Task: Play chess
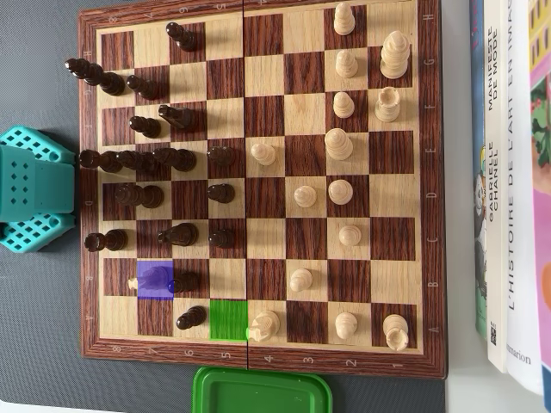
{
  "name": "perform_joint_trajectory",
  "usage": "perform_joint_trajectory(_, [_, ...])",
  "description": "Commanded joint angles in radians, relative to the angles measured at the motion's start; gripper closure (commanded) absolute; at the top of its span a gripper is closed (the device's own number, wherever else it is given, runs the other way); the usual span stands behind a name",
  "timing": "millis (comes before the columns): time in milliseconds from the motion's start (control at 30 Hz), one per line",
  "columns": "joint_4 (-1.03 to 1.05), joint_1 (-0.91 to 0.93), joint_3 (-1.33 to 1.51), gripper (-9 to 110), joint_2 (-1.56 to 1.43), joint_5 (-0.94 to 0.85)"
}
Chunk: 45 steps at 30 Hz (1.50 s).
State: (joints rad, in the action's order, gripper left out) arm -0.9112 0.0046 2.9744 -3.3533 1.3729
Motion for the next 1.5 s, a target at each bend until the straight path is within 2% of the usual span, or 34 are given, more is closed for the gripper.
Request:
perform_joint_trajectory(0, [0.204,0.011,-0.123,87,0.008,-0.009])
perform_joint_trajectory(233, [0.652,0.034,-0.278,87,0.008,-0.038])
perform_joint_trajectory(433, [1.150,0.038,-0.456,87,0.017,-0.083])
perform_joint_trajectory(600, [1.525,0.038,-0.606,87,0.132,-0.083])
perform_joint_trajectory(733, [1.749,0.040,-0.716,87,0.272,-0.083])
perform_joint_trajectory(900, [1.973,0.046,-0.824,87,0.426,-0.077])
perform_joint_trajectory(1100, [2.200,0.183,-0.897,87,0.518,-0.080])
perform_joint_trajectory(1467, [2.437,0.233,-0.867,88,0.752,-0.080])
